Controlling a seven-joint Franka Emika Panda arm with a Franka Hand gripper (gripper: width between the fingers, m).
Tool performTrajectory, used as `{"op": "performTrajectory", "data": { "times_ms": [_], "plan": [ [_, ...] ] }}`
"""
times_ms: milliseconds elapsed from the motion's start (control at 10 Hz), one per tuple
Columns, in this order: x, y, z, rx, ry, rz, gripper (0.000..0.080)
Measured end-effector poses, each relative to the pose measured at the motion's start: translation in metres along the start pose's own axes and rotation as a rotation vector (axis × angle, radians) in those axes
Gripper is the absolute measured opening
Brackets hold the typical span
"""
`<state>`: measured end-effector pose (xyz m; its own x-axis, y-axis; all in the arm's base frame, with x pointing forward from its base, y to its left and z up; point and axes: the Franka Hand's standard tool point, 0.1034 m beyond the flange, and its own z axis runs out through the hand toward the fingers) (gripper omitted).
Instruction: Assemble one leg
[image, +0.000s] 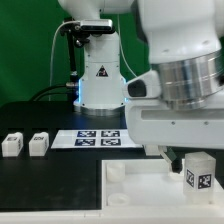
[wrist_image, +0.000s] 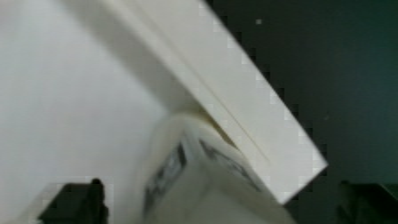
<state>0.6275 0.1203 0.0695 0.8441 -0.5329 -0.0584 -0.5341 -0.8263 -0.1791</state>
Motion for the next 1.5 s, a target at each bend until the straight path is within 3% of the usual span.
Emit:
{"op": "performTrajectory", "data": {
  "times_ms": [200, 300, 400, 500, 600, 700, 800, 900, 1000, 1200, 1500],
  "plan": [
    [0.0047, -0.0177, -0.0179, -0.028, 0.041, -0.395, 0.0649],
    [0.0053, -0.0167, -0.0155, -0.034, 0.042, -0.482, 0.0649],
    [0.0051, -0.0162, -0.0149, -0.034, 0.041, -0.458, 0.0561],
    [0.0053, -0.0160, -0.0149, -0.034, 0.042, -0.449, 0.0561],
    [0.0074, -0.0144, -0.0156, -0.033, 0.046, -0.366, 0.0427],
    [0.0095, -0.0131, -0.0163, -0.030, 0.052, -0.224, 0.0231],
    [0.0102, -0.0127, -0.0165, -0.025, 0.054, -0.135, 0.0231],
    [0.0102, -0.0127, -0.0164, -0.019, 0.054, -0.010, 0.0096],
    [0.0096, -0.0132, -0.0161, -0.015, 0.052, 0.070, 0.0030],
    [0.0079, -0.0150, -0.0155, -0.004, 0.047, 0.202, 0.0002],
    [0.0079, -0.0148, -0.0152, -0.005, 0.046, 0.132, 0.0002]
  ]
}}
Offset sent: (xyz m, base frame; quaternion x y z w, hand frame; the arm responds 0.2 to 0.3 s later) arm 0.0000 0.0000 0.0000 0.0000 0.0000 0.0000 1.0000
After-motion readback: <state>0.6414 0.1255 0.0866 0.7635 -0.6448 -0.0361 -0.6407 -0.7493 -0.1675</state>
